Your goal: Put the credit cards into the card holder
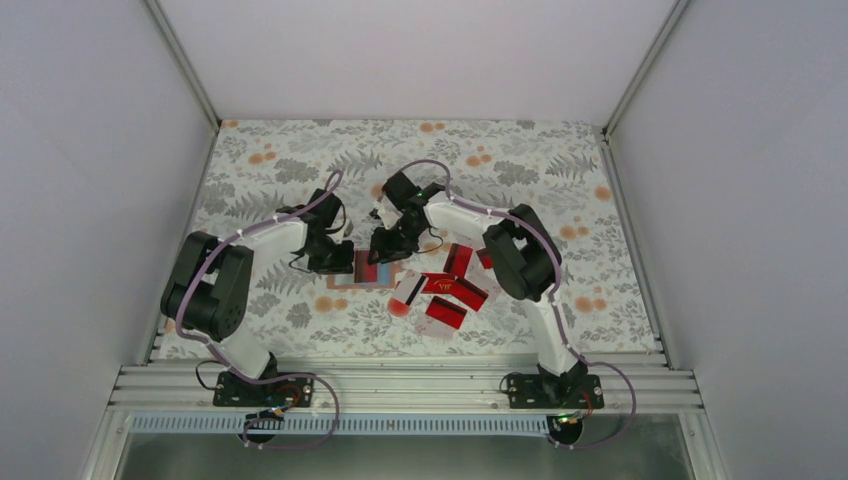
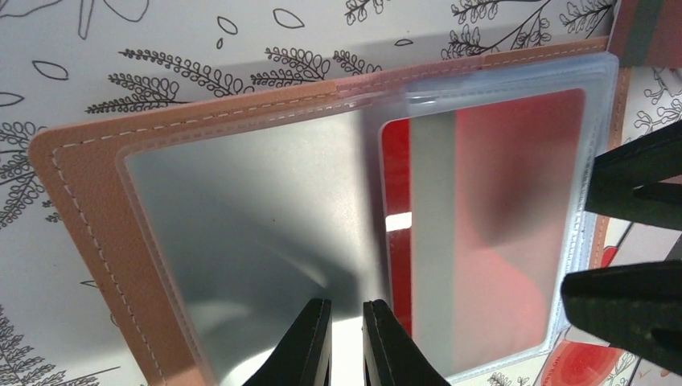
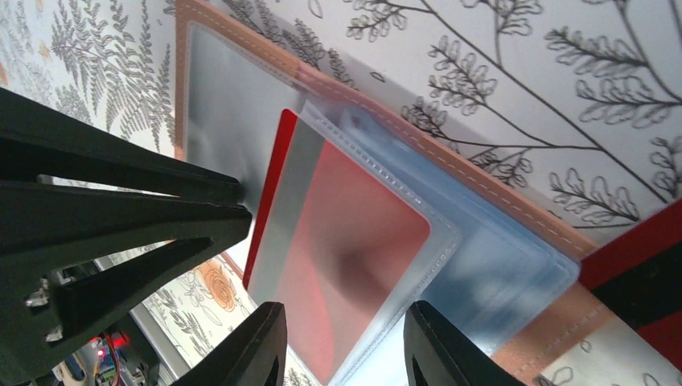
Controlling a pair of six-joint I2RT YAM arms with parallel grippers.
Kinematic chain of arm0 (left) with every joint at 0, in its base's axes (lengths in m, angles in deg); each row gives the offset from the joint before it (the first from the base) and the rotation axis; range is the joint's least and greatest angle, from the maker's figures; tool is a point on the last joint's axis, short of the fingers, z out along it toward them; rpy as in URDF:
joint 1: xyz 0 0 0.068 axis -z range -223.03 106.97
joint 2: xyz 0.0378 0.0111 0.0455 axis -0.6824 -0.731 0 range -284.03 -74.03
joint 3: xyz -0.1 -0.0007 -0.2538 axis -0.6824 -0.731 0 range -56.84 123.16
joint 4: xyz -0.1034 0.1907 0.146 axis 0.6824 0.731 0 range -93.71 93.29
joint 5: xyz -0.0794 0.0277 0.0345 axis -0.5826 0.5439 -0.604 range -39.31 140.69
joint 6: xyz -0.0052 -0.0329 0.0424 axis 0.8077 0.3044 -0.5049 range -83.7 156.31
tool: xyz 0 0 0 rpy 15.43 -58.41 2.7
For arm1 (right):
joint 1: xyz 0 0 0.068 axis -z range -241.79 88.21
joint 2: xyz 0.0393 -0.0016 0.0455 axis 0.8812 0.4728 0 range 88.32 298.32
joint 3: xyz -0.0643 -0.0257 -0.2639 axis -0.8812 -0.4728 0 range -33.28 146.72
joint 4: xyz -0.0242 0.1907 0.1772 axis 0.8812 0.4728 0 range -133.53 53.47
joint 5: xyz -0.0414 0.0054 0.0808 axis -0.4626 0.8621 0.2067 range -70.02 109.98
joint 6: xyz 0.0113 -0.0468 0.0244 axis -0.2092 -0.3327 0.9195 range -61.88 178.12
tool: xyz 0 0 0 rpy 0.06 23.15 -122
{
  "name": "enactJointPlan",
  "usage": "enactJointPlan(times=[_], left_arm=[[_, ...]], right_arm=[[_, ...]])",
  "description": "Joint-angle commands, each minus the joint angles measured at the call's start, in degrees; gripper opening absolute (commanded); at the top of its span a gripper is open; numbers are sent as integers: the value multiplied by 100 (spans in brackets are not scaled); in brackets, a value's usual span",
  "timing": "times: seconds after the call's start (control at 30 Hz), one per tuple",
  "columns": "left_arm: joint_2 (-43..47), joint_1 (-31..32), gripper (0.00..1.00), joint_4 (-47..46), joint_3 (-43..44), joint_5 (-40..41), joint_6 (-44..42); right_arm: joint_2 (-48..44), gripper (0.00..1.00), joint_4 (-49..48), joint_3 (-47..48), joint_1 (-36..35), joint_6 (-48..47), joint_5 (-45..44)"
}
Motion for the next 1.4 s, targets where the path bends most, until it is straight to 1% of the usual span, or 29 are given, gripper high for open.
enactJointPlan(times=[0.0,0.23,0.63,0.8,1.03,1.37], left_arm=[[200,35,13,-25,12,-62,-48],[568,40,10,36,98,380,47],[656,36,9,21,66,336,77],[729,38,9,84,111,440,111],[946,-23,9,265,156,855,255],[1416,-350,9,548,-22,1190,378]], right_arm=[[-329,38,-180,90,-122,-139,249],[-348,38,-281,51,-146,-201,454],[-415,38,-390,82,-199,-311,691],[-318,39,-413,133,-234,-394,892],[-177,39,-426,335,-296,-495,1096],[322,41,-507,809,-427,-507,1510]])
